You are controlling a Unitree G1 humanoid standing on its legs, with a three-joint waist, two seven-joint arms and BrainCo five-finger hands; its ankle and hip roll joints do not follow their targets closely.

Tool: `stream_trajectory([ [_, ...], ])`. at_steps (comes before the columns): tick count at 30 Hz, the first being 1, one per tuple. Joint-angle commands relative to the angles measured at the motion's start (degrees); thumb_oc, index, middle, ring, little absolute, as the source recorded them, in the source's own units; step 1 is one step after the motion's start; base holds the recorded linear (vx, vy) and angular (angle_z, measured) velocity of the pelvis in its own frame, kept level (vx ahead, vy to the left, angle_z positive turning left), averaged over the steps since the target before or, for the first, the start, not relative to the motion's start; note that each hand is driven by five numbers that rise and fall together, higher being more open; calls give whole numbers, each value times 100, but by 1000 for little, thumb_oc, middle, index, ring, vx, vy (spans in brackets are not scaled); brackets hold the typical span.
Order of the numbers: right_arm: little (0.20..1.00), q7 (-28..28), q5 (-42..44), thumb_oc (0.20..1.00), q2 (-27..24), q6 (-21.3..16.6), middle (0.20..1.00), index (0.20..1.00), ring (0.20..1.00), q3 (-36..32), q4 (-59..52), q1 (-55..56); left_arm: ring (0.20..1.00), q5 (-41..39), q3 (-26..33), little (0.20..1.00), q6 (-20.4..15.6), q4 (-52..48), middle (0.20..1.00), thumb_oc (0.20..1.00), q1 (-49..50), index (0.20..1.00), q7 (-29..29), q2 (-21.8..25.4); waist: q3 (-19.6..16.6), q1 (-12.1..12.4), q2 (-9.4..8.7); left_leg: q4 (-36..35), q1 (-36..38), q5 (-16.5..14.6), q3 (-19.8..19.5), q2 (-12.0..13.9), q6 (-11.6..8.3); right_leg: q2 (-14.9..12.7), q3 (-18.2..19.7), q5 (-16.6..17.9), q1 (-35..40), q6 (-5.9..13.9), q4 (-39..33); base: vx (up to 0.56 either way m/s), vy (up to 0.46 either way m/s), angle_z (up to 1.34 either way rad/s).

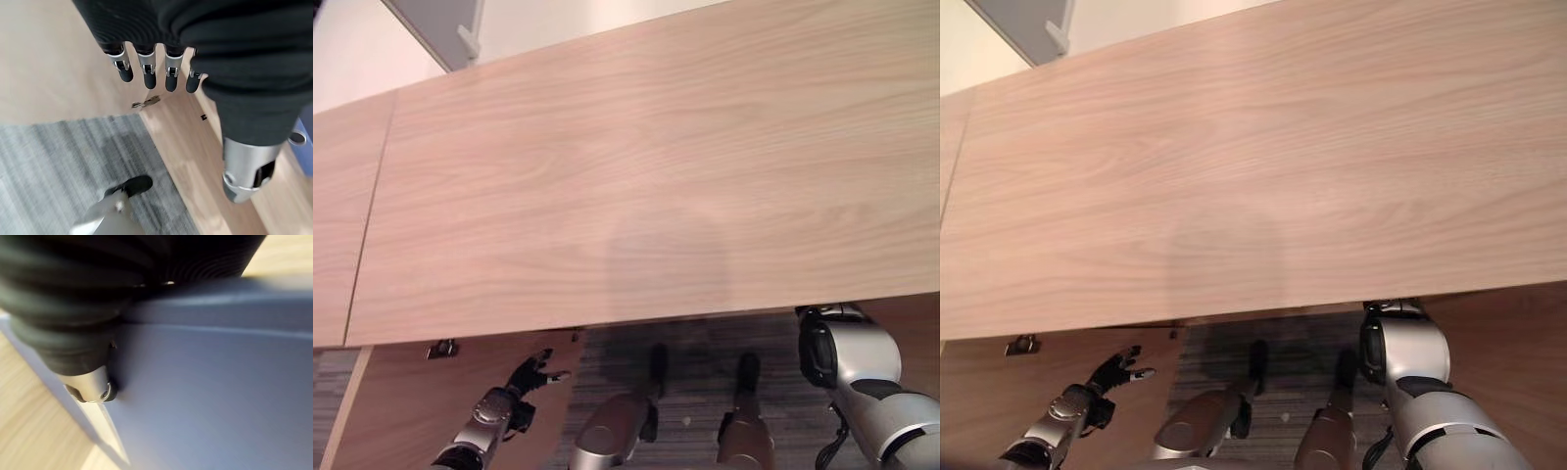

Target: Put the empty folder in the office cabinet

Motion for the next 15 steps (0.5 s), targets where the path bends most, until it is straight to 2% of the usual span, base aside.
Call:
stream_trajectory([
  [1, 200, 241, -204, 200, -519, -141, 200, 200, 200, 218, -134, -594, 1000, -39, -320, 1000, -107, 70, 1000, 1000, -186, 1000, -52, 56, -172, 236, -85, -23, -258, -27, -146, 451, -499, -26, -189, -233, 337, 417, 225, 22, -93, -15],
  [11, 200, 263, -138, 200, -420, -130, 200, 200, 200, 187, 56, -651, 1000, 3, -346, 1000, -34, 112, 1000, 1000, -138, 1000, -101, 57, -92, 252, -166, -23, -219, -23, -199, 685, -605, 126, -247, -480, 432, 307, 326, 11, -91, -2],
  [12, 200, 267, -107, 200, -469, -163, 200, 200, 200, 198, 18, -749, 1000, -7, -332, 1000, -24, 134, 1000, 1000, -235, 1000, -77, 147, 129, 286, -127, 189, -344, -7, -257, 765, -596, 146, -272, -676, 252, 230, 733, -98, -115, 7],
  [13, 200, 264, -106, 200, -473, -165, 200, 200, 200, 196, 17, -765, 1000, -10, -330, 1000, -24, 137, 1000, 1000, -254, 1000, -76, 147, 147, 283, -125, 246, -378, -30, -265, 766, -600, 144, -270, -707, 219, 223, 794, -161, -127, 9],
  [15, 200, 269, -67, 200, -564, -195, 200, 200, 200, 196, -7, -875, 1000, -60, -302, 1000, -21, 155, 1000, 1000, -366, 1000, -47, 242, 382, 300, -91, 958, -811, -243, -334, 773, -611, 117, -282, -922, -52, 117, 1259, -112, -102, 16],
])
